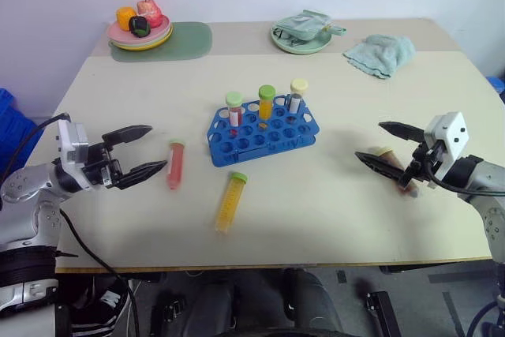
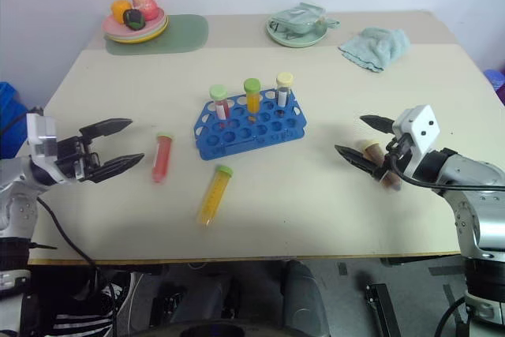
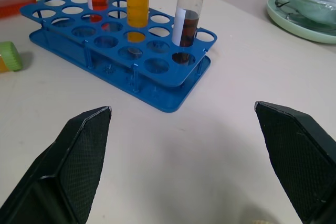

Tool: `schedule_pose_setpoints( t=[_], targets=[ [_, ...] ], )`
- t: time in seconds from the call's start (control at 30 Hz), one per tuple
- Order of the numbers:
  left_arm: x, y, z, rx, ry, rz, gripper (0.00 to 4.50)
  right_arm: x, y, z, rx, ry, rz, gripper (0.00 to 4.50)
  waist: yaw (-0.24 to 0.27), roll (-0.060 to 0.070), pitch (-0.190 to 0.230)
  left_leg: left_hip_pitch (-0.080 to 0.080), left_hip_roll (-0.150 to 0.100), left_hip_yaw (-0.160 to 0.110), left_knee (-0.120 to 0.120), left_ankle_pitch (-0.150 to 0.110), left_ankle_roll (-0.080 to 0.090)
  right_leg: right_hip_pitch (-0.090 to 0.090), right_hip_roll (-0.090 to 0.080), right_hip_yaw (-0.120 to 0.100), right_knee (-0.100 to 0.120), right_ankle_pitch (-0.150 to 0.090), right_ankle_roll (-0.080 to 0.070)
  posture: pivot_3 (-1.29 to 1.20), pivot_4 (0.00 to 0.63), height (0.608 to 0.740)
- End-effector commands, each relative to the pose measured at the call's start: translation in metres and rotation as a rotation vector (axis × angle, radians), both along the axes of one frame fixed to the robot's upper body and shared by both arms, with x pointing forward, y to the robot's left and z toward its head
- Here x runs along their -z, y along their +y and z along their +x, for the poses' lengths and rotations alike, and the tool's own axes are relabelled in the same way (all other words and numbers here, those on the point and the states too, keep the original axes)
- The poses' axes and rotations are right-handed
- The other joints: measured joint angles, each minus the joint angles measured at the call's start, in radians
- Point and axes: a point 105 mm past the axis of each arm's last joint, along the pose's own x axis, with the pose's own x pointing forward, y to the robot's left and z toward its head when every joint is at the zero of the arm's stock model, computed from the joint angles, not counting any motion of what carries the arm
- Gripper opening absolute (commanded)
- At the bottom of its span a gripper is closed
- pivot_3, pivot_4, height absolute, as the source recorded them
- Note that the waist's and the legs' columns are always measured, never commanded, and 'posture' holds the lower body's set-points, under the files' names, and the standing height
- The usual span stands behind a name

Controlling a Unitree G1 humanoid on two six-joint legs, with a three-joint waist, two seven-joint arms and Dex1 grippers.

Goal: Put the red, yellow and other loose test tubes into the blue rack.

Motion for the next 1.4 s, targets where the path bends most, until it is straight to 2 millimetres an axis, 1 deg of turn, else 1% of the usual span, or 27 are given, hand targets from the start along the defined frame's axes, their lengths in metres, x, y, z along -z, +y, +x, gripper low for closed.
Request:
schedule_pose_setpoints(
  t=[0.03, 0.1, 0.23, 0.4, 0.5, 0.67, 0.73, 0.8, 0.83, 0.9, 1.0, 1.07, 1.1, 1.2, 1.27, 1.33, 1.4],
  targets=[
    [-0.001, -0.003, -0.002, 0.006, -0.024, -0.003, 4.46, -0.016, -0.003, -0.005, 0.009, -0.050, -0.023, 4.50, 0.002, 0.000, 0.000, 0.000, 0.000, 0.000, 0.000, 0.000, 0.000, 0.000, 0.000, 0.000, 0.000, 0.000, 0.000, 0.00, 0.150, 0.740],
    [0.001, -0.004, -0.003, 0.008, -0.017, -0.004, 4.46, -0.015, -0.003, -0.006, 0.012, -0.043, -0.024, 4.50, 0.002, 0.000, 0.000, 0.000, 0.000, 0.000, 0.000, 0.000, 0.000, 0.000, 0.000, 0.000, 0.000, 0.000, 0.000, 0.00, 0.150, 0.740],
    [-0.003, -0.005, -0.006, 0.018, -0.003, -0.012, 4.46, -0.018, -0.004, -0.004, 0.021, -0.047, -0.014, 4.50, 0.001, 0.000, 0.000, 0.000, 0.000, 0.000, 0.000, 0.000, 0.000, 0.000, 0.000, 0.000, 0.000, 0.000, 0.000, 0.00, 0.150, 0.740],
    [-0.014, -0.010, -0.006, 0.051, -0.003, -0.005, 4.46, -0.029, -0.013, 0.009, 0.097, -0.103, -0.004, 4.50, 0.000, 0.000, 0.000, 0.000, 0.000, 0.000, 0.000, 0.000, 0.000, 0.000, 0.000, 0.000, 0.000, 0.000, 0.000, 0.00, 0.150, 0.740],
    [-0.016, -0.012, -0.002, 0.064, -0.004, -0.006, 4.46, -0.030, -0.017, 0.013, 0.137, -0.101, -0.008, 4.50, 0.003, 0.000, 0.000, 0.000, 0.000, 0.000, 0.000, 0.000, 0.000, 0.000, 0.000, 0.000, 0.000, 0.000, 0.000, 0.00, 0.150, 0.740],
    [-0.014, -0.024, 0.005, 0.096, -0.006, -0.002, 4.46, -0.027, -0.039, 0.022, 0.256, -0.069, -0.057, 4.50, 0.001, 0.000, 0.000, 0.000, 0.000, 0.000, 0.000, 0.000, 0.000, 0.000, 0.000, 0.000, 0.000, 0.000, 0.000, 0.00, 0.150, 0.740],
    [-0.013, -0.031, 0.006, 0.118, -0.009, 0.004, 4.46, -0.028, -0.047, 0.026, 0.294, -0.053, -0.049, 4.50, 0.000, 0.000, 0.000, 0.000, 0.000, 0.000, 0.000, 0.000, 0.000, 0.000, 0.000, 0.000, 0.000, 0.000, 0.000, 0.00, 0.150, 0.740],
    [-0.014, -0.033, 0.007, 0.126, -0.011, 0.005, 4.46, -0.030, -0.050, 0.031, 0.311, -0.042, -0.055, 4.50, -0.002, 0.000, 0.000, 0.000, 0.000, 0.000, 0.000, 0.000, 0.000, 0.000, 0.000, 0.000, 0.000, 0.000, 0.000, 0.00, 0.150, 0.740],
    [-0.015, -0.035, 0.005, 0.135, -0.009, 0.007, 4.46, -0.028, -0.051, 0.034, 0.316, -0.010, -0.051, 4.50, -0.003, 0.000, 0.000, 0.000, 0.000, 0.000, 0.000, 0.000, 0.000, 0.000, 0.000, 0.000, 0.000, 0.000, 0.000, 0.00, 0.150, 0.740],
    [-0.015, -0.039, 0.001, 0.148, -0.004, 0.010, 4.46, -0.028, -0.053, 0.038, 0.312, -0.001, -0.086, 4.50, -0.006, 0.000, 0.000, -0.001, 0.000, 0.000, 0.000, 0.000, 0.000, -0.001, 0.000, 0.000, 0.000, 0.000, 0.000, 0.00, 0.150, 0.740],
    [-0.013, -0.044, -0.006, 0.181, 0.041, 0.003, 4.46, -0.023, -0.057, 0.044, 0.328, 0.066, -0.137, 4.50, -0.010, 0.000, 0.000, -0.001, 0.000, 0.000, 0.000, 0.000, 0.000, -0.001, 0.000, 0.000, 0.000, 0.000, 0.000, 0.00, 0.150, 0.740],
    [-0.012, -0.047, -0.008, 0.192, 0.036, 0.008, 4.46, -0.014, -0.060, 0.046, 0.354, 0.175, -0.182, 4.50, -0.011, 0.000, 0.000, -0.001, 0.000, 0.000, 0.000, 0.000, 0.000, -0.001, 0.000, 0.000, 0.000, 0.000, 0.000, 0.00, 0.150, 0.740],
    [-0.012, -0.049, -0.008, 0.192, 0.033, 0.009, 4.46, -0.009, -0.064, 0.046, 0.377, 0.235, -0.231, 4.50, -0.011, 0.000, 0.000, -0.001, 0.000, 0.000, 0.000, 0.000, 0.000, -0.001, 0.000, 0.000, 0.000, 0.000, 0.000, 0.00, 0.150, 0.740],
    [-0.011, -0.053, -0.009, 0.211, 0.044, 0.008, 4.46, -0.003, -0.067, 0.041, 0.392, 0.379, -0.284, 4.50, -0.008, 0.001, 0.000, -0.003, 0.000, 0.000, 0.000, 0.000, 0.000, -0.002, 0.000, 0.000, 0.000, 0.000, 0.000, 0.00, 0.150, 0.740],
    [-0.011, -0.056, -0.008, 0.213, 0.039, 0.001, 4.46, 0.001, -0.073, 0.036, 0.434, 0.491, -0.309, 4.50, -0.007, 0.001, 0.000, -0.003, 0.000, 0.000, 0.000, 0.000, 0.000, -0.003, 0.000, 0.000, 0.000, 0.000, 0.000, 0.00, 0.150, 0.740],
    [-0.012, -0.061, -0.009, 0.217, 0.036, -0.014, 4.46, -0.005, -0.072, 0.036, 0.418, 0.509, -0.326, 4.50, -0.007, 0.001, 0.000, -0.004, 0.000, 0.000, 0.000, 0.000, 0.000, -0.003, 0.000, 0.000, -0.001, 0.000, 0.000, 0.00, 0.150, 0.740],
    [-0.010, -0.066, -0.010, 0.216, 0.030, -0.020, 4.46, -0.012, -0.068, 0.037, 0.421, 0.571, -0.285, 4.50, -0.008, 0.001, 0.000, -0.004, 0.000, 0.000, 0.000, 0.000, 0.000, -0.003, 0.000, 0.000, -0.001, 0.000, 0.000, 0.00, 0.150, 0.740]
  ],
)
